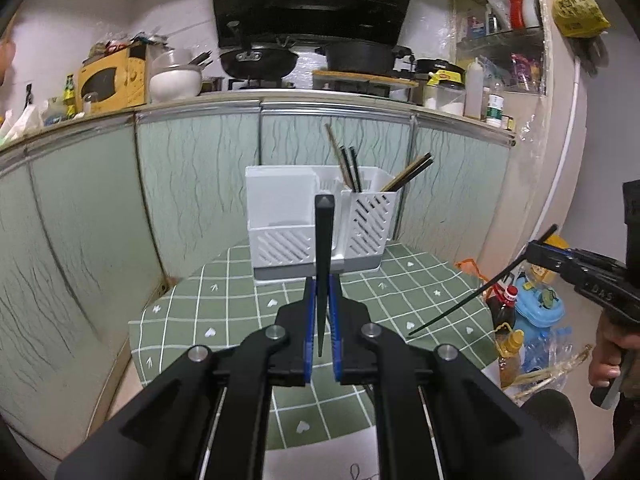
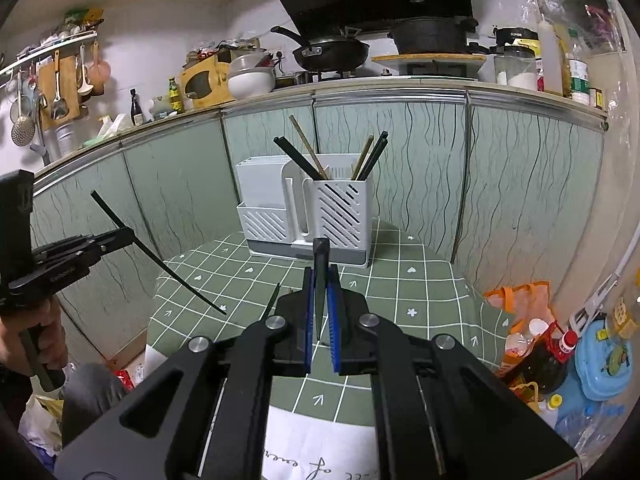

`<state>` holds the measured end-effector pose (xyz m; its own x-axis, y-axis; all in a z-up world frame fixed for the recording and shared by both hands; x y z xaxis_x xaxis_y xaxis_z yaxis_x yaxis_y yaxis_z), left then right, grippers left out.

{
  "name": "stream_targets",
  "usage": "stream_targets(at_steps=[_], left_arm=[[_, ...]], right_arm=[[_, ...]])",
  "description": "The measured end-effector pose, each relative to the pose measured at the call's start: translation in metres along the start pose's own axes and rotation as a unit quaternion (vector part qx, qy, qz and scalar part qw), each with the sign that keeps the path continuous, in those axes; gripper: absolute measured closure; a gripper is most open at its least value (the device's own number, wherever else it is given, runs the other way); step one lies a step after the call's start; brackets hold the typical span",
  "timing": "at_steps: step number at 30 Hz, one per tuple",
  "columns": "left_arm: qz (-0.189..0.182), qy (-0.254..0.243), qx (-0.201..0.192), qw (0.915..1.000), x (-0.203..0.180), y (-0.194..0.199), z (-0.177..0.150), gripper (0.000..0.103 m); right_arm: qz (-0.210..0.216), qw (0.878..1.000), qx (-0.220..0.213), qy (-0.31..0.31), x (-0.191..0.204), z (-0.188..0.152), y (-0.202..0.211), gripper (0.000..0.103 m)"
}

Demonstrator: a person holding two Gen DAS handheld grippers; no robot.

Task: Organize utensils
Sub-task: 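Lift both black chopsticks upright and carry them over the white holder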

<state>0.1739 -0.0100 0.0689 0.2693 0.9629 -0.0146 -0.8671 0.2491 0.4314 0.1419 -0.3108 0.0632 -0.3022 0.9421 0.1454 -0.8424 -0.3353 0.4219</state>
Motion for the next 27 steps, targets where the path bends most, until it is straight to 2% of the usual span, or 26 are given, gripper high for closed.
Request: stream_targets(at_steps=[11,27], left_arm=[[-0.023,-0.010,-0.018,0.9995,-0.022,-0.018,0.042,0.097],[-0.061,-0.012,-0.052,0.9967,-0.048,-0.035,0.124,0.097]], right_arm=[[-0.003,1.000,-0.002,-0.002,-0.006,0.030,-0.022,0.097],[-0.006,1.000,-0.011,0.019,-0.012,0.113,-0.029,0.097]])
Point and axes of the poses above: each gripper's, at about its wrist camera, not at the fingertips, and y roughly against the way its jaws point, x to its left, z to its top, the point moved 1 cm from there along -y, roughly the way its jaws point, and after that the axes turned 5 degrees about z, right-handed, at the moved point
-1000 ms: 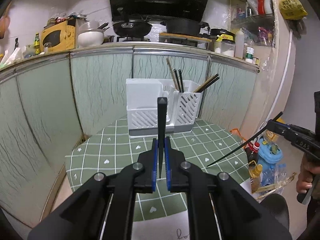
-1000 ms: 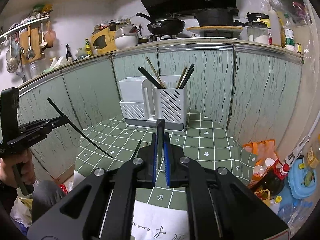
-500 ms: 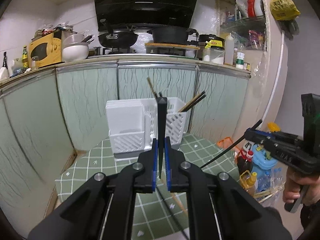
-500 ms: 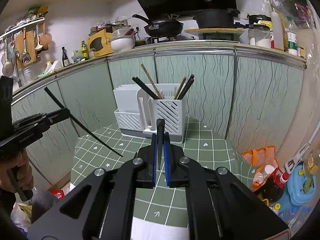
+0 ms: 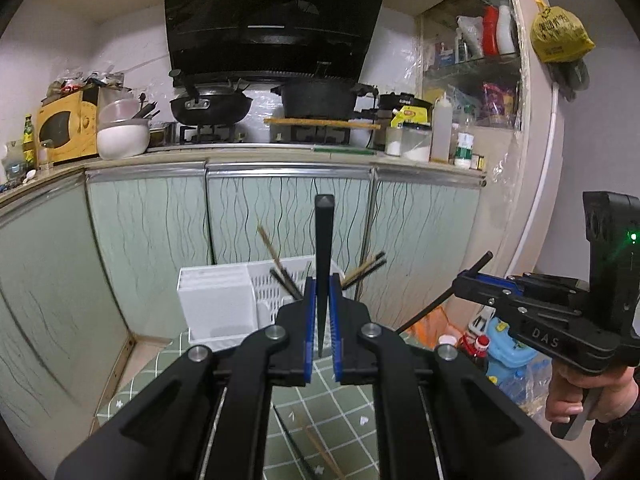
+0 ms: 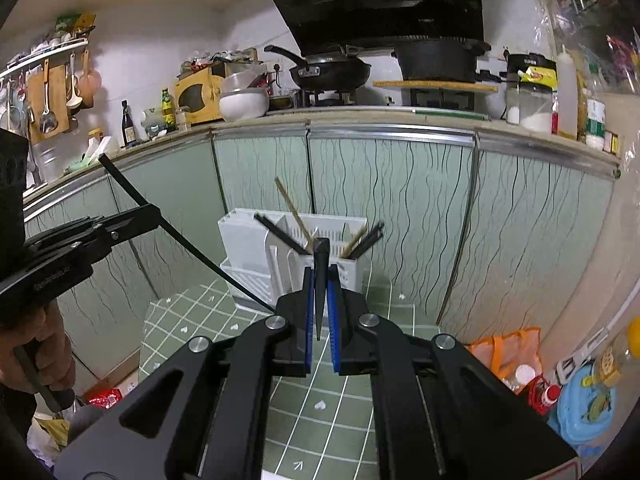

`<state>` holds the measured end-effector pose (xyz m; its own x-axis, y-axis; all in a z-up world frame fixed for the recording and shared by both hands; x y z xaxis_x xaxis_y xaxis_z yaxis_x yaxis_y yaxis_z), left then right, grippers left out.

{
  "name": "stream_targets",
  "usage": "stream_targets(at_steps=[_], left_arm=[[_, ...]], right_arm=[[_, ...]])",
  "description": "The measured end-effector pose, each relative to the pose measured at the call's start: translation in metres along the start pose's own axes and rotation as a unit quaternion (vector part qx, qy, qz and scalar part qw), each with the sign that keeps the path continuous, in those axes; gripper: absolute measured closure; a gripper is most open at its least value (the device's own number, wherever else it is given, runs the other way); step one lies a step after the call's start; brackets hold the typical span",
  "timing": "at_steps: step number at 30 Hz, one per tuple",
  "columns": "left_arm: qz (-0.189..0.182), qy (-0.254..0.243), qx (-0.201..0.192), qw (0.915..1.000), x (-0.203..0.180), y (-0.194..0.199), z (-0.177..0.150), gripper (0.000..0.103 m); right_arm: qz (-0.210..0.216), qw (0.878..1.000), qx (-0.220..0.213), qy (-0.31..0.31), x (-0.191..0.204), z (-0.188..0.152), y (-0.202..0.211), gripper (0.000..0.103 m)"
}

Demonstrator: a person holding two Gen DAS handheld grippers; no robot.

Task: Organize utensils
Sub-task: 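Lift both black chopsticks upright and carry them over the white holder, then lower the black chopsticks into the holder slots and open both grippers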

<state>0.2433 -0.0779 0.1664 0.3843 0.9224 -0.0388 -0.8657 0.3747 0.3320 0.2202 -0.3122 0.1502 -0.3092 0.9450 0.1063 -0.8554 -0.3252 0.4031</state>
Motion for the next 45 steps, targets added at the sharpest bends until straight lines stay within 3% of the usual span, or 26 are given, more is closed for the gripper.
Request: stream_targets(at_steps=[13,23,30,37,40,42,43,44,45], left_arm=[[-0.021,0.020,0.014,0.9995,0.011,-0.034,0.031,0.097],[-0.022,0.030,0.009,0.9993,0.023,-0.072,0.067,0.097],[-0.009,0.005,0.025,0.9996,0.020,-0.116,0.074,0.097],[-0.012,-0.016,0.064,0.9977,0.023,-0.162,0.057,0.097],[-0.020,-0.027,0.070,0.9969,0.022,-0.171,0.047,0.096],[-0.003,-0.034,0.075,0.9966,0.024,-0.173,0.043,0.074],[0.005,-0.034,0.073,0.9968,0.026,-0.172,0.041,0.039],[0.014,-0.030,0.063,0.9974,0.030,-0.167,0.039,0.013],[0.022,-0.024,0.055,0.9980,0.034,-0.162,0.039,0.011]], right_arm=[[0.023,0.999,-0.015,-0.026,-0.018,0.055,-0.010,0.097],[0.013,1.000,-0.016,-0.022,-0.033,0.094,-0.040,0.097],[0.007,1.000,0.010,-0.002,-0.039,0.102,-0.080,0.097],[0.005,0.999,0.041,-0.004,-0.050,0.089,-0.115,0.097],[0.015,0.997,0.074,-0.001,-0.057,0.079,-0.134,0.097],[-0.013,0.997,0.074,0.007,-0.061,0.073,-0.137,0.092],[-0.019,0.997,0.074,0.006,-0.063,0.071,-0.136,0.083],[-0.026,0.997,0.067,0.001,-0.067,0.070,-0.133,0.051],[-0.035,0.998,0.051,-0.002,-0.069,0.070,-0.127,0.025]])
Point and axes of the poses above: each gripper's, at about its wrist camera, not at the fingertips, and y roughly against the way its jaws point, x to its left, z to its top, the point moved 1 cm from there along -y, roughly the way its jaws point, and after that the axes turned 5 degrees about z, right-handed, at the moved point
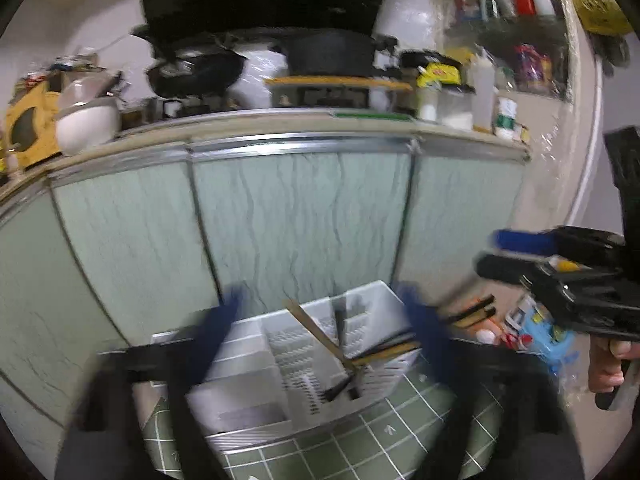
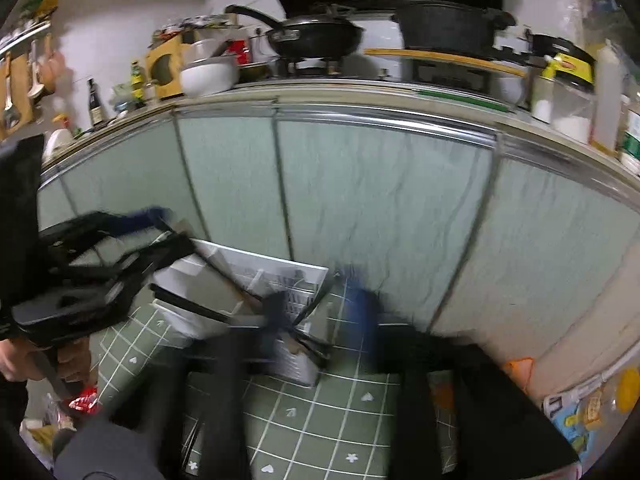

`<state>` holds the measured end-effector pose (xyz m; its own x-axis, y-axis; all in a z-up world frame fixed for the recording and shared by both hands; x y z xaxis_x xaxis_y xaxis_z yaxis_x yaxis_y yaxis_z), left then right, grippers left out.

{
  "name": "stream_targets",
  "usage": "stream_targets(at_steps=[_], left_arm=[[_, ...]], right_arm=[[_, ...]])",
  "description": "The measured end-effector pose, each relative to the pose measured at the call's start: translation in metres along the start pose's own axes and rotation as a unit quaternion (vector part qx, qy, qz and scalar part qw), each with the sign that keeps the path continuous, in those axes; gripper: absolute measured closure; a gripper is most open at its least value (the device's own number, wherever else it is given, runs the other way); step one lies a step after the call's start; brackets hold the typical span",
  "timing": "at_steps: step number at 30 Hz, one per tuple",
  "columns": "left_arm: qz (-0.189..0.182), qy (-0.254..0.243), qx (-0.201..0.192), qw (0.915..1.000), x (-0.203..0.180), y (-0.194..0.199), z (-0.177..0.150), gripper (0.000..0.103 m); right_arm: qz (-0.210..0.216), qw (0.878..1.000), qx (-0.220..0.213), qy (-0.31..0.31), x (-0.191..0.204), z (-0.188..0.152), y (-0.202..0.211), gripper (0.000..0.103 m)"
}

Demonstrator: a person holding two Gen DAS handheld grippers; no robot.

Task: Organize utensils
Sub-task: 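Lower the black chopsticks into the holder slots and open both grippers, then move both open grippers back down toward the last chopsticks on the mat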

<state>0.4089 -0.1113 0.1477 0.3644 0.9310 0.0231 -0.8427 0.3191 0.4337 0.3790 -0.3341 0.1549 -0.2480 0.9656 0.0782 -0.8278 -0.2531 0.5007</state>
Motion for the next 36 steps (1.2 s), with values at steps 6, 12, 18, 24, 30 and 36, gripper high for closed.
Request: stream_targets(at_steps=[6,12,18,24,30,36], left_arm=[[0.012,-0.004,0.002,0.9999,0.008,0.016,-0.009,0.005],[0.023,-0.001,0.003,0.9997,0.003,0.033,-0.016,0.005],[0.040,0.006,-0.009,0.9991,-0.001,0.054,-0.018,0.005],[0.044,0.012,-0.014,0.9988,-0.004,0.075,-0.023,0.005],[0.048,0.008,-0.012,0.9987,-0.005,0.090,-0.040,0.005],[0.046,0.011,-0.016,0.9988,0.001,0.108,-0.055,0.005]], right_arm=[[0.007,1.000,-0.027,0.008,-0.004,-0.004,0.025,0.007],[0.016,0.999,-0.022,0.037,0.006,-0.010,0.037,0.007],[0.024,0.999,-0.019,0.041,0.012,-0.019,0.052,0.007],[0.023,0.999,-0.021,0.043,0.018,-0.031,0.071,0.007],[0.014,0.999,-0.018,0.047,0.026,-0.048,0.082,0.007],[-0.003,0.999,-0.019,0.050,0.039,-0.064,0.092,0.007]])
Point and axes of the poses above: each gripper's, at about its wrist camera, not at the fingertips, and y roughly against the way its jaws point, x to its left, z to its top, the point moved 1 cm from there along -y, roughly the way its jaws point, and after that the axes turned 5 degrees about z, right-handed, at the moved point
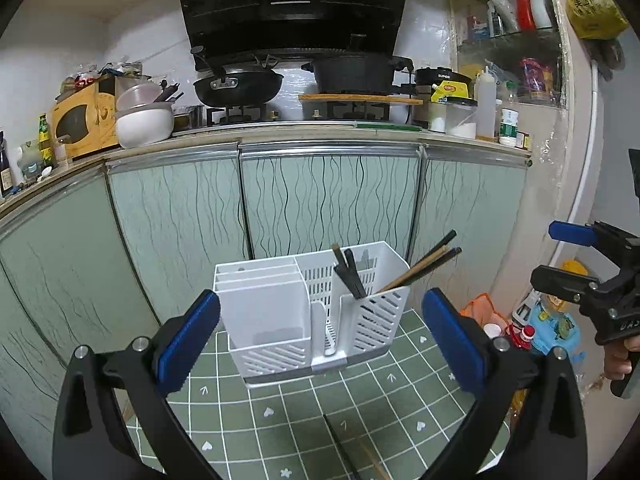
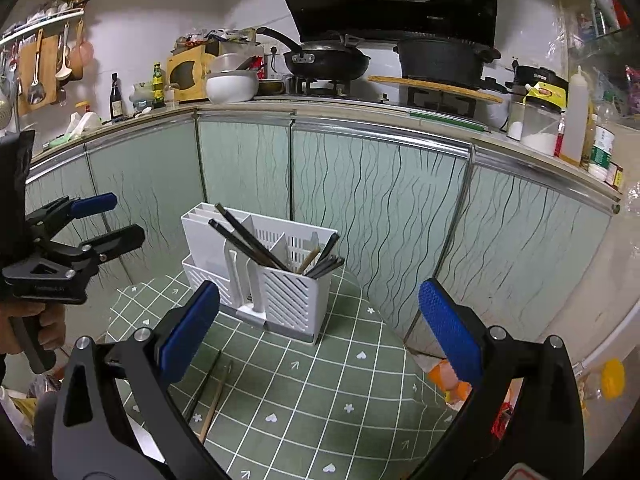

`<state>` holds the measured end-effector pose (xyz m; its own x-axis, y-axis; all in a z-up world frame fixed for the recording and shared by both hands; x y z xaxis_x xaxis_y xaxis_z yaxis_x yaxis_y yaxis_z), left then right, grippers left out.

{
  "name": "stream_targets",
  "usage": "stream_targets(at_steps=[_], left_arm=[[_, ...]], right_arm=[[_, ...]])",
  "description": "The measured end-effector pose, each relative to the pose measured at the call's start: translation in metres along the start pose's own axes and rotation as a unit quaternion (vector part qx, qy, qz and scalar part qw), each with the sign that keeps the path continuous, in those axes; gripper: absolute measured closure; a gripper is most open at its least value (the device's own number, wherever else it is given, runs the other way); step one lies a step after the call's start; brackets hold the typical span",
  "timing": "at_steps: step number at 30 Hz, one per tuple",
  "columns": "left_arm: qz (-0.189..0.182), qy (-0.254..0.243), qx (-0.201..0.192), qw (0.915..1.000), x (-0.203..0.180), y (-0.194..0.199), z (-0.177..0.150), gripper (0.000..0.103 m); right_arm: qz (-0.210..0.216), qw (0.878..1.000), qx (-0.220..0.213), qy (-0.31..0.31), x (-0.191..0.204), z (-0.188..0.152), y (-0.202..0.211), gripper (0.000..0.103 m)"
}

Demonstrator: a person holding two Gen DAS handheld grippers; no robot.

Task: Organize utensils
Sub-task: 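Move both open grippers back down toward the last chopsticks on the mat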

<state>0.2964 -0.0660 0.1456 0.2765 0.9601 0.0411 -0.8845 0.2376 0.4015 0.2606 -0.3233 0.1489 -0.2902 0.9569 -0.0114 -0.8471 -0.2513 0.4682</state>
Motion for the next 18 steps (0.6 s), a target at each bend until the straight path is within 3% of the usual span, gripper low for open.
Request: stream_targets(at_steps=[5,18], left_arm=[[-0.010,0.020,0.001,0.9997,0.010,0.014,-0.016,0.005],[0.013,0.020,0.010,0.9997,0.032,0.039,-0.066,0.005]], right_arm=[[-0.011,1.000,-0.004,-0.008,0.008,-0.013,0.013,0.007],[-0.011,1.000,-0.009,0.000,0.030,-0.048,0.030,0.007]])
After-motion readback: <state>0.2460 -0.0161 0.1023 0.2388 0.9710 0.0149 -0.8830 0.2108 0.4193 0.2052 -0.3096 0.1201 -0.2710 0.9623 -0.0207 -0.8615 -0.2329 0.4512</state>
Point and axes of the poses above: each gripper's, at about its wrist camera, not at the fingertips, and y roughly against the way its jaws point, x to its left, z to its top, the point moved 1 cm from there along -y, roughly the way its jaws point, and after that the axes turned 5 degrees about z, right-handed, at the moved point
